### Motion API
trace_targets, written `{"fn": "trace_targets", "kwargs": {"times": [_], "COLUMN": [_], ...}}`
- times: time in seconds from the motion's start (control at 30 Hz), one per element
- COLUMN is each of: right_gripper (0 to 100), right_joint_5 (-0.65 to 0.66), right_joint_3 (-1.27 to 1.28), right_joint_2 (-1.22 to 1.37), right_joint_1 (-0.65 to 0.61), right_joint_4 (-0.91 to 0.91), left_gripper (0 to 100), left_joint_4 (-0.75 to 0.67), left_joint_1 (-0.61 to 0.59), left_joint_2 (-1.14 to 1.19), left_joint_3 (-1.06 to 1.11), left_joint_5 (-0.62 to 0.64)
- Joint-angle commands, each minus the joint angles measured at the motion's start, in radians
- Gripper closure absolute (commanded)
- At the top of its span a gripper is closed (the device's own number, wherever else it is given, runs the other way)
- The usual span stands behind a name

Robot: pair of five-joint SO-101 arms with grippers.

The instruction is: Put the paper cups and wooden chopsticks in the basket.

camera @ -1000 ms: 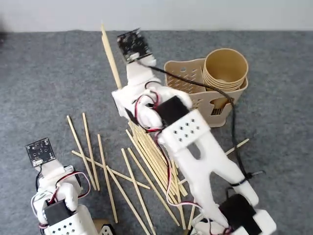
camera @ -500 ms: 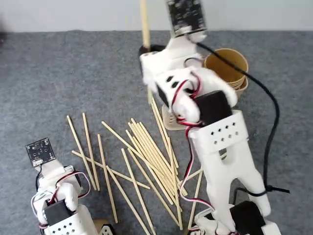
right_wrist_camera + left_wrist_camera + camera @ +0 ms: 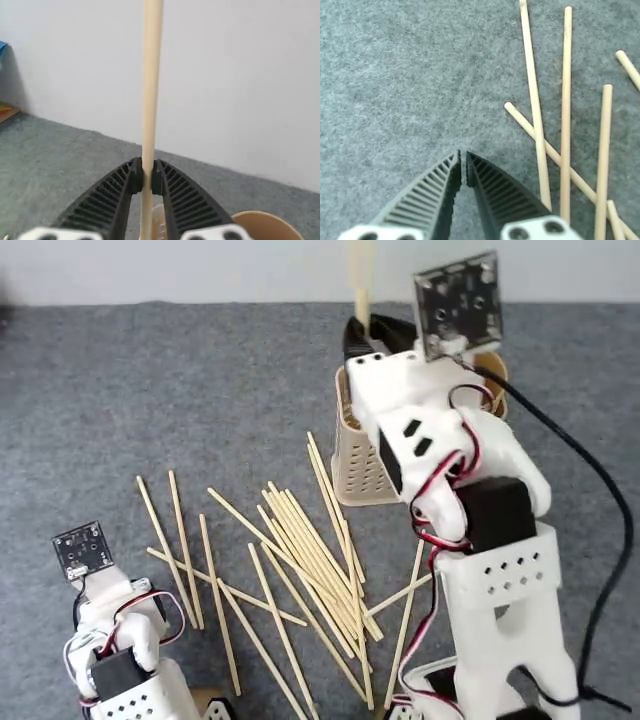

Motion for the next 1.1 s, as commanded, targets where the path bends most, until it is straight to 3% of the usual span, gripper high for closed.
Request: {"fn": "trace_targets", "kwargs": {"times": [0.0,0.33,0.6,0.77,0.83,0.97,1.07], "right_gripper": [99.2,99.2,99.1,98.3,93.8,83.0,82.7], "right_joint_5": [0.012,0.014,0.069,0.064,0.064,0.031,-0.026], "right_joint_3": [0.100,0.454,0.692,0.760,0.749,0.690,0.614], "right_joint_2": [-0.071,-0.085,-0.084,-0.093,-0.099,-0.143,-0.185], "right_joint_1": [0.044,0.077,0.077,0.084,0.093,0.094,0.093], "right_joint_4": [-0.154,-0.598,-0.852,-0.852,-0.816,-0.693,-0.559], "left_gripper": [98,98,98,98,98,98,98], "left_joint_4": [-0.003,-0.003,-0.003,-0.003,-0.003,-0.003,-0.003], "left_joint_1": [0.003,0.003,0.003,0.003,0.003,0.003,0.003], "left_joint_2": [-0.014,-0.014,-0.014,-0.014,-0.014,-0.014,-0.014], "left_joint_3": [-0.012,-0.012,-0.012,-0.012,-0.012,-0.012,-0.012], "left_joint_5": [-0.002,-0.002,-0.002,-0.002,-0.002,-0.002,-0.002]}}
